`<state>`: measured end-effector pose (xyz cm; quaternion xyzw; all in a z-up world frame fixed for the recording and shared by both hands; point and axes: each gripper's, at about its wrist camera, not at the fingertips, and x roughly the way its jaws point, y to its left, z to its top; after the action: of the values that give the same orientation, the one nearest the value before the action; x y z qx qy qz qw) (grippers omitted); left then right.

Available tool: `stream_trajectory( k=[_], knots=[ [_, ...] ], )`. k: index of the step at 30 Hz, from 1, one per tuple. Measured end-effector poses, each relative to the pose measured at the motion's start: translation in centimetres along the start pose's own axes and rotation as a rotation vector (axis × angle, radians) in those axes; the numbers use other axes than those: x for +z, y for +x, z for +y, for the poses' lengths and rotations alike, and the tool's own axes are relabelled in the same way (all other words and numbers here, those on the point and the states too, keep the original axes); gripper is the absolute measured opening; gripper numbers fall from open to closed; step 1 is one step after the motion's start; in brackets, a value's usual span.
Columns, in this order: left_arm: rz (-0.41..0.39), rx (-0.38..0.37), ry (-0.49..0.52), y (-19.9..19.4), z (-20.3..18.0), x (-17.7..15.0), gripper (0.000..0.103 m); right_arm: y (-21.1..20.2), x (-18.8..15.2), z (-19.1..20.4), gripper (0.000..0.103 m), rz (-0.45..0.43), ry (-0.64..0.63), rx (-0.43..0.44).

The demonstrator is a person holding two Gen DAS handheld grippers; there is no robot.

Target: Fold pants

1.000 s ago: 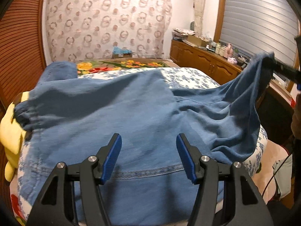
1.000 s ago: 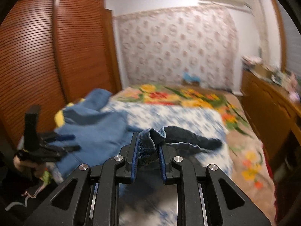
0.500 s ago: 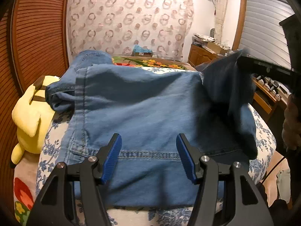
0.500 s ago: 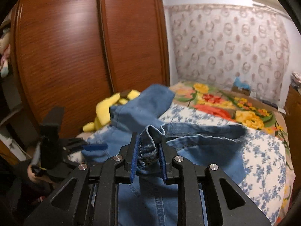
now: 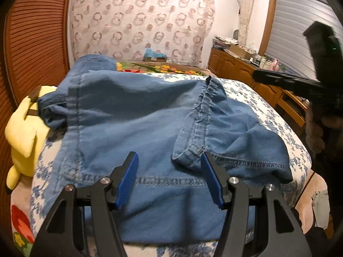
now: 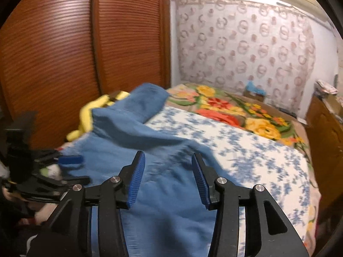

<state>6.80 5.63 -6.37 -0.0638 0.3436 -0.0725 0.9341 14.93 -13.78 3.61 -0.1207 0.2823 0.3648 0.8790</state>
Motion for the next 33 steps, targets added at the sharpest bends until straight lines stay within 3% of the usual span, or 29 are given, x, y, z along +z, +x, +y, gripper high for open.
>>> stream_trajectory(
  k=[7,13,21,22,23,24,26,29,31,33],
  knots=[
    [0.015,-0.066,0.000,1.7,-0.8,1.4,0.060,5.3,0.2,-3.6,0.051,0.072,0.012,-0.017],
    [0.054,-0.081,0.020,3.1,-1.5,1.3,0.041,9.0,0.0,-4.9,0.051,0.145,0.045,0.022],
    [0.098,-0.064,0.024,4.6,-1.7,0.4,0.041,10.3,-1.6,-6.3,0.051,0.217,0.105,0.087],
    [0.097,-0.061,0.026,4.5,-1.9,0.4,0.041,10.4,-1.7,-6.4,0.047,0.223,0.106,0.093],
    [0.095,-0.057,0.031,4.5,-2.0,0.3,0.041,10.4,-1.9,-6.3,0.036,0.225,0.105,0.106],
    [0.094,-0.056,0.034,4.5,-2.1,0.3,0.040,10.4,-1.9,-6.3,0.032,0.224,0.104,0.119],
    [0.091,-0.062,0.039,4.4,-2.4,0.3,0.036,10.2,-1.8,-6.1,0.014,0.214,0.094,0.131],
    [0.083,-0.060,0.044,4.3,-2.2,0.3,0.030,9.4,-1.5,-5.7,0.006,0.182,0.078,0.134],
    [0.075,-0.063,0.043,4.0,-2.3,0.2,0.019,8.8,-1.3,-5.5,0.004,0.153,0.069,0.138],
    [0.064,-0.068,0.048,3.6,-2.3,0.1,0.015,8.2,-1.1,-5.4,0.004,0.133,0.067,0.132]
  ],
)
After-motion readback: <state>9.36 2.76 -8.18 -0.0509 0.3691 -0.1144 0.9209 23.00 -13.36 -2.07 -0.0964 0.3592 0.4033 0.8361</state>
